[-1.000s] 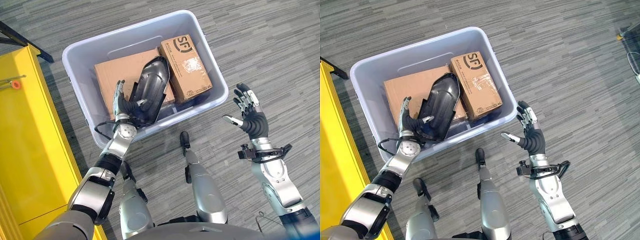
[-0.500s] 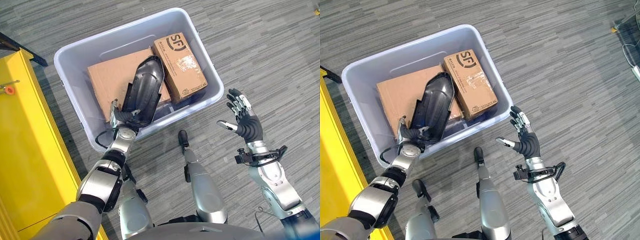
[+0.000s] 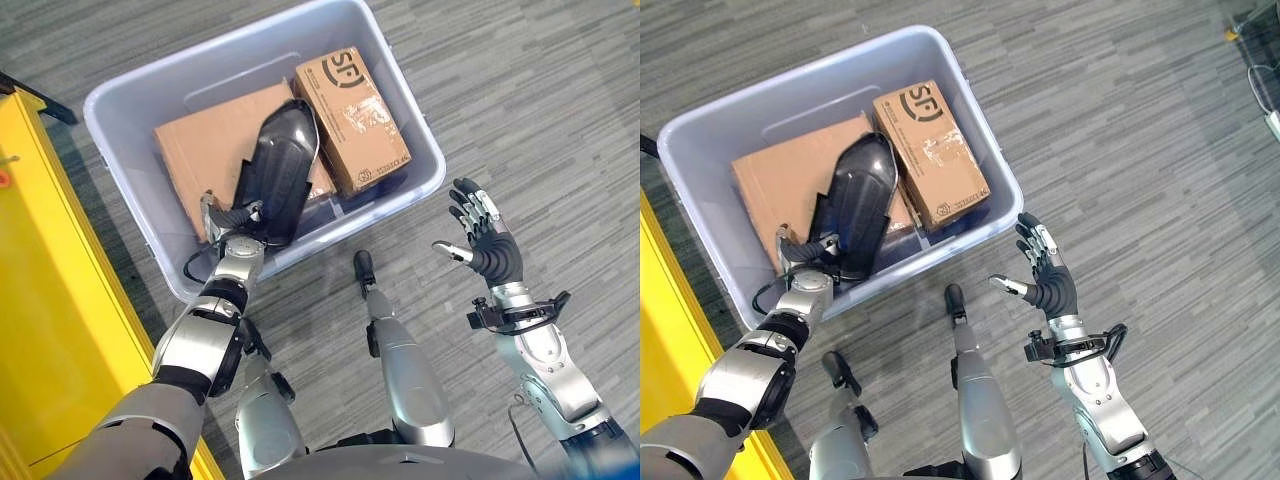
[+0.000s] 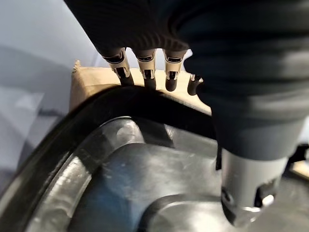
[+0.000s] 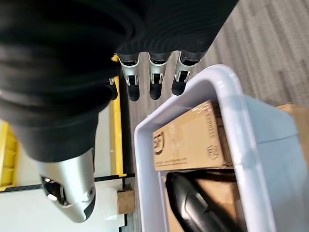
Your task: Move parts from the plastic box to the shelf.
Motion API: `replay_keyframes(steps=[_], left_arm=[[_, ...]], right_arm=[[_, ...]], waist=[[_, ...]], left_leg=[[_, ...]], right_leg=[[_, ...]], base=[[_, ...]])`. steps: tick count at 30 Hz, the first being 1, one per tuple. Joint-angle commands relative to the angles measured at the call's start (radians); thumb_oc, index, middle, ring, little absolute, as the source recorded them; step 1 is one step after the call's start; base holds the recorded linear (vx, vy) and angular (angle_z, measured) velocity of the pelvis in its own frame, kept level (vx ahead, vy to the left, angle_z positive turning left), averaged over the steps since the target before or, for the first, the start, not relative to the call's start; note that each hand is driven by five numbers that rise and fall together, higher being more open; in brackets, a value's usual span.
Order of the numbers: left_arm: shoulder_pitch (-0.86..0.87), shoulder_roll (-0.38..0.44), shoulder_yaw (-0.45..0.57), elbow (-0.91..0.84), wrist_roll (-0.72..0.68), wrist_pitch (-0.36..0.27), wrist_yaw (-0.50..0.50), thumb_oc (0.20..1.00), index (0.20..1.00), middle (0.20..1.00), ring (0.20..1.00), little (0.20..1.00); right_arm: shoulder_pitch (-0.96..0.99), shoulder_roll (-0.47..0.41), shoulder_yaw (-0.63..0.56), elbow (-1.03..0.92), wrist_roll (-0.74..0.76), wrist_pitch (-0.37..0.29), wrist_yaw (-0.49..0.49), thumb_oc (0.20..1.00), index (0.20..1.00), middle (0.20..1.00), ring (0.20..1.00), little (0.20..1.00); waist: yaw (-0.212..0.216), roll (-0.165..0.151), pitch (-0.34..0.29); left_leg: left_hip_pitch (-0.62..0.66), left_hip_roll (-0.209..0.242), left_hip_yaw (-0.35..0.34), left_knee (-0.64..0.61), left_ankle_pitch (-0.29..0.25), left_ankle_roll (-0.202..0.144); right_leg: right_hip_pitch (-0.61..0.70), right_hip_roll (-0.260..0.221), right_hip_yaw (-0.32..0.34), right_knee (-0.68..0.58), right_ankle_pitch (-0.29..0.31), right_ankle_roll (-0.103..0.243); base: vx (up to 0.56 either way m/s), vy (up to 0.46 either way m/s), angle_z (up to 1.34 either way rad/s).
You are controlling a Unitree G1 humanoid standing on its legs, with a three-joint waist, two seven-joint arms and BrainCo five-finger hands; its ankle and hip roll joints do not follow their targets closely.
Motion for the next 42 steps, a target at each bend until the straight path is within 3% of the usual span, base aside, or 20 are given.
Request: replay_keyframes(steps=[1, 6, 10, 12, 20, 21, 22, 24, 25, 34, 42], left_arm=[[-0.100, 0.055, -0.043, 0.075, 0.156, 0.052, -0.048, 1.000, 1.000, 1.000, 1.000, 1.000], [-0.125, 0.046, -0.047, 0.127, 0.183, 0.089, -0.033, 1.000, 1.000, 1.000, 1.000, 1.000], [-0.128, 0.063, 0.006, 0.161, 0.107, 0.084, -0.052, 1.000, 1.000, 1.000, 1.000, 1.000], [-0.134, 0.071, 0.034, 0.163, 0.066, 0.076, -0.046, 0.200, 0.200, 0.200, 0.200, 0.200], [-0.095, 0.040, 0.150, 0.160, -0.144, 0.024, -0.031, 0.200, 0.200, 0.200, 0.200, 0.200], [-0.068, 0.015, 0.240, 0.154, -0.327, -0.022, -0.057, 0.200, 0.200, 0.200, 0.200, 0.200], [-0.067, 0.015, 0.241, 0.155, -0.331, -0.023, -0.059, 0.200, 0.200, 0.200, 0.200, 0.200], [-0.032, -0.032, 0.330, 0.082, -0.554, -0.091, -0.124, 0.200, 0.200, 0.200, 0.200, 0.200], [-0.026, -0.039, 0.330, 0.069, -0.574, -0.096, -0.127, 0.200, 0.200, 0.200, 0.200, 0.200], [0.071, -0.022, 0.269, 0.045, -0.406, -0.054, -0.198, 0.200, 0.200, 0.200, 0.200, 0.200], [0.217, -0.057, 0.171, -0.141, -0.323, -0.131, -0.250, 0.200, 0.200, 0.200, 0.200, 0.200]], right_arm=[[-0.035, -0.055, -0.052, -0.105, 0.027, -0.084, 0.008, 1.000, 1.000, 1.000, 1.000, 1.000], [-0.043, -0.064, -0.041, -0.107, 0.031, -0.084, 0.013, 1.000, 1.000, 1.000, 1.000, 1.000], [-0.047, -0.067, -0.036, -0.113, 0.034, -0.083, 0.019, 1.000, 1.000, 1.000, 1.000, 1.000], [-0.045, -0.065, -0.032, -0.112, 0.037, -0.082, 0.021, 1.000, 1.000, 1.000, 1.000, 1.000], [-0.020, -0.053, -0.033, -0.115, 0.044, -0.075, 0.018, 1.000, 1.000, 1.000, 1.000, 1.000], [-0.020, -0.050, -0.041, -0.106, 0.054, -0.069, 0.016, 1.000, 1.000, 1.000, 1.000, 1.000], [-0.021, -0.052, -0.039, -0.105, 0.055, -0.069, 0.016, 1.000, 1.000, 1.000, 1.000, 1.000], [-0.032, -0.038, -0.035, -0.091, 0.054, -0.050, -0.005, 1.000, 1.000, 1.000, 1.000, 1.000], [-0.037, -0.034, -0.029, -0.088, 0.050, -0.045, -0.012, 1.000, 1.000, 1.000, 1.000, 1.000], [-0.026, -0.047, -0.035, -0.072, 0.038, -0.003, 0.028, 1.000, 1.000, 1.000, 1.000, 1.000], [0.028, -0.029, -0.100, -0.057, 0.021, 0.011, 0.059, 1.000, 1.000, 1.000, 1.000, 1.000]], waist=[[-0.032, -0.036, 0.008], [-0.051, -0.027, 0.021], [-0.066, -0.032, 0.030], [-0.070, -0.036, 0.030], [-0.070, -0.041, 0.018], [-0.060, -0.030, 0.006], [-0.062, -0.029, 0.006], [-0.050, -0.012, -0.014], [-0.047, -0.009, -0.020], [-0.013, 0.015, -0.093], [0.028, 0.054, -0.168]], left_leg=[[-0.003, 0.031, -0.013, 0.076, 0.024, 0.006], [-0.022, 0.026, -0.012, 0.101, -0.013, 0.002], [-0.058, 0.030, -0.009, 0.144, -0.035, 0.005], [-0.071, 0.033, -0.011, 0.162, -0.045, 0.007], [-0.064, 0.041, -0.011, 0.192, -0.068, 0.010], [-0.054, 0.039, -0.021, 0.190, -0.071, 0.009], [-0.053, 0.039, -0.021, 0.190, -0.072, 0.009], [-0.023, 0.034, -0.029, 0.177, -0.074, 0.008], [-0.015, 0.033, -0.028, 0.172, -0.075, 0.008], [0.091, 0.012, -0.039, 0.108, -0.047, 0.019], [0.151, -0.018, -0.076, 0.055, -0.039, 0.030]], right_leg=[[-0.007, -0.111, 0.013, 0.131, -0.099, 0.090], [-0.048, -0.105, 0.030, 0.168, -0.128, 0.094], [-0.101, -0.084, 0.053, 0.204, -0.134, 0.088], [-0.118, -0.074, 0.061, 0.215, -0.137, 0.085], [-0.123, -0.055, 0.071, 0.234, -0.153, 0.082], [-0.112, -0.057, 0.067, 0.233, -0.160, 0.081], [-0.111, -0.057, 0.066, 0.233, -0.160, 0.081], [-0.075, -0.066, 0.060, 0.231, -0.166, 0.082], [-0.067, -0.069, 0.059, 0.230, -0.167, 0.083], [0.079, -0.119, 0.024, 0.172, -0.149, 0.081], [0.209, -0.167, -0.034, 0.126, -0.151, 0.090]], base=[[0.00, -0.002, -0.10], [0.04, 0.011, -0.06], [-0.01, -0.020, -0.09], [0.00, -0.024, -0.11], [0.02, -0.011, -0.11], [0.03, 0.024, -0.03], [0.05, 0.035, 0.03], [0.04, 0.054, 0.14], [0.05, 0.069, 0.18], [0.02, 0.035, 0.14], [0.05, 0.043, 0.22]])
